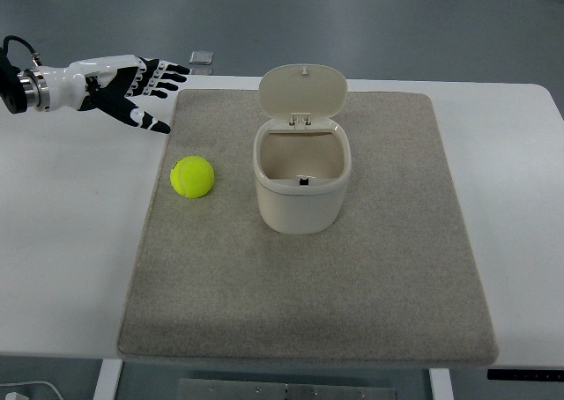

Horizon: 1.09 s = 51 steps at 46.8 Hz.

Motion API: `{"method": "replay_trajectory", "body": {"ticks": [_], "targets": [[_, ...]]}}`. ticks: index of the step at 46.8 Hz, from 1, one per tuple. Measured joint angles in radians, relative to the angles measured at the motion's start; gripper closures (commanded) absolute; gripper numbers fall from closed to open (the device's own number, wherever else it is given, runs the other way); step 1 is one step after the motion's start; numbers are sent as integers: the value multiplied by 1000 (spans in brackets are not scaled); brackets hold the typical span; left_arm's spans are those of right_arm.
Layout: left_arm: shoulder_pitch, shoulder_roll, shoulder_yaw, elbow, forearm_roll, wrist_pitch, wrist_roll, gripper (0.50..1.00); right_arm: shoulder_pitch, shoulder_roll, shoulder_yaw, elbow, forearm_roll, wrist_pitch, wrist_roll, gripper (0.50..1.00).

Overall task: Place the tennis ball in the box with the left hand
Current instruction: 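Swing the left hand over the mat toward the tennis ball, then lower the left hand onto the yellow-green tennis ball, fingers spread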

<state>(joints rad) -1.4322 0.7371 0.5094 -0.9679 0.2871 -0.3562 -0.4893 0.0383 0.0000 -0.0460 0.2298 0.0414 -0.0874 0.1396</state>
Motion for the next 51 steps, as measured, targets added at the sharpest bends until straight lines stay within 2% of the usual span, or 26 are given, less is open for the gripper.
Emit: {"method": "replay_trajectory", "body": {"ticks": [19, 36, 51], "targets": [[5, 10, 0, -32, 119, 12, -2, 536, 0, 0, 0, 0, 0, 0, 0, 562], [48, 7, -6, -30, 130, 22, -2, 534, 0, 0, 0, 0, 0, 0, 0, 562], [77, 1, -9, -39, 120, 33, -2, 512, 0, 0, 0, 0, 0, 0, 0, 562]]}}
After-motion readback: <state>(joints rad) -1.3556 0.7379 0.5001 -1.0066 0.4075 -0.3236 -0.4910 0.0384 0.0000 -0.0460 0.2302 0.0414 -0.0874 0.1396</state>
